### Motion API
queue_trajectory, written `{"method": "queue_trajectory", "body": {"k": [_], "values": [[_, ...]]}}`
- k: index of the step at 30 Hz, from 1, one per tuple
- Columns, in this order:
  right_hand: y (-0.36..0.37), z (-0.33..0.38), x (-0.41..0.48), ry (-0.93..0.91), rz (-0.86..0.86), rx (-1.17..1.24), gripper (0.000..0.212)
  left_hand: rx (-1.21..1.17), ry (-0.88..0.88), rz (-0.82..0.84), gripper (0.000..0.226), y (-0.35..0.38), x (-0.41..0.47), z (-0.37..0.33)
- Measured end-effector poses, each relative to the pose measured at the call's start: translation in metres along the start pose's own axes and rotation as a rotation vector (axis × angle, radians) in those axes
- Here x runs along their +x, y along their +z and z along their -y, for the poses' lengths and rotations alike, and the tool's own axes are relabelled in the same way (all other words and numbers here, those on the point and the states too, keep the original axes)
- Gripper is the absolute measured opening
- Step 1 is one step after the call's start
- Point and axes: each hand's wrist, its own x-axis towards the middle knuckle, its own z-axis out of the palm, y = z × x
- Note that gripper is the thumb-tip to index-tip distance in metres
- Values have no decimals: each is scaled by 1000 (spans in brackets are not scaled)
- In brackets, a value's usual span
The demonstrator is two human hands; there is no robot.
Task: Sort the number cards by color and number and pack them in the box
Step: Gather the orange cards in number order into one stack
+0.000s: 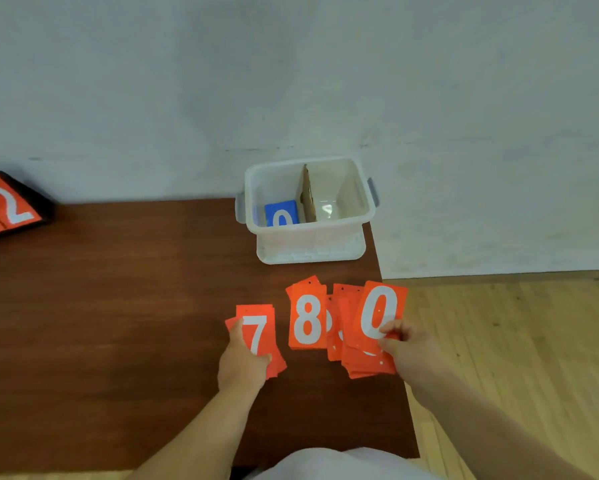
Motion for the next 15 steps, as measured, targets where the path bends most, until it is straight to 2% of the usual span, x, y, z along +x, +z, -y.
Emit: {"method": "queue_trajectory", "body": {"k": [3,5,7,9,12,15], "values": [[7,12,1,5,72,107,20,-144,91,-13,68,-6,-13,2],[13,26,-4,51,186,350,20,-242,162,-24,52,-14,-25,-1],[16,41,-12,83,327,565,21,-356,212,-19,43,-25,-38,-6],[18,50,-16,96,425,656,23,-441,241,23,40,-36,-50,-13],[32,59,-23,46,419,573,21,-521,313,74,44,-53,-62,-25],[53,57,-27,-112,209,88,18,-505,438,98,45,-63,-66,-34]]}}
